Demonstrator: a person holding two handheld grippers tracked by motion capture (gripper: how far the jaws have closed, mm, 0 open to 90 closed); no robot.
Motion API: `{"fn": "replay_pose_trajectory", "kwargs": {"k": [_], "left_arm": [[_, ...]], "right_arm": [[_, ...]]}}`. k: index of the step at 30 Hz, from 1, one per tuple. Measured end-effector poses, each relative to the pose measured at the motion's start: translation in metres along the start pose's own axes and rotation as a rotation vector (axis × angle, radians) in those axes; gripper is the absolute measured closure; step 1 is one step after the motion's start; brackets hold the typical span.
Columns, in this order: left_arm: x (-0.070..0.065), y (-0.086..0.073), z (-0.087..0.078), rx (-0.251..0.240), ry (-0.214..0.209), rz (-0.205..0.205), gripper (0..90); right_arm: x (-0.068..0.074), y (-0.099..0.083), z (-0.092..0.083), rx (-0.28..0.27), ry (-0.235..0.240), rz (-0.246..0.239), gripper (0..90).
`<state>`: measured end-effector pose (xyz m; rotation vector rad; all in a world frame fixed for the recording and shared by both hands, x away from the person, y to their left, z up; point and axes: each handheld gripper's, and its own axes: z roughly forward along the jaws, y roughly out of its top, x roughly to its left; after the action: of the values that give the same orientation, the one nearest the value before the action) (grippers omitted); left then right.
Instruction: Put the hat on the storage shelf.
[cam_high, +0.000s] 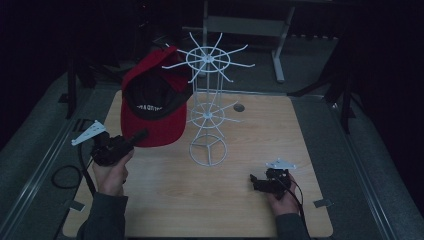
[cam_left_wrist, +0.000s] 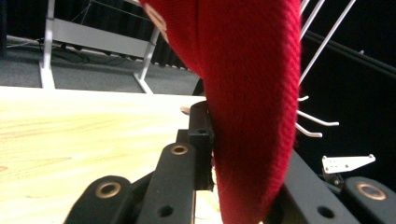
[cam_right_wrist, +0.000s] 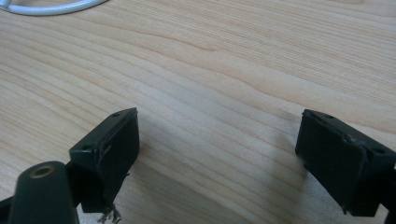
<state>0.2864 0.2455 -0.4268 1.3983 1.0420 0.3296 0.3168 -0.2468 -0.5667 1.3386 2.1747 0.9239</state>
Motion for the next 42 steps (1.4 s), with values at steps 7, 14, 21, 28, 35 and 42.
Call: {"fn": "replay_pose_trajectory", "kwargs": {"k": [7,14,21,28,35,42], "left_arm": [[0.001,0.004,-0.004,-0.014,-0.009,0.011,68.1],[0.003,0.005,-0.005,-0.011,0.021,0.009,53.7],[0.006,0.006,-0.008,-0.009,0.03,-0.002,43.2],[0.004,0.009,-0.013,-0.004,0.026,0.004,37.9],[0.002,0.01,-0.014,0.0,0.04,0.013,33.3],[0.001,0.009,-0.018,-0.02,0.051,0.015,33.0]], "right_arm": [[0.0,0.0,0.0,0.0,0.0,0.001,13.4],[0.0,0.0,0.0,0.0,0.0,0.001,13.4],[0.0,0.0,0.0,0.0,0.0,-0.001,13.4],[0.0,0.0,0.0,0.0,0.0,-0.001,13.4],[0.0,0.0,0.0,0.0,0.0,-0.001,13.4],[0.0,0.0,0.0,0.0,0.0,0.0,13.4]]}}
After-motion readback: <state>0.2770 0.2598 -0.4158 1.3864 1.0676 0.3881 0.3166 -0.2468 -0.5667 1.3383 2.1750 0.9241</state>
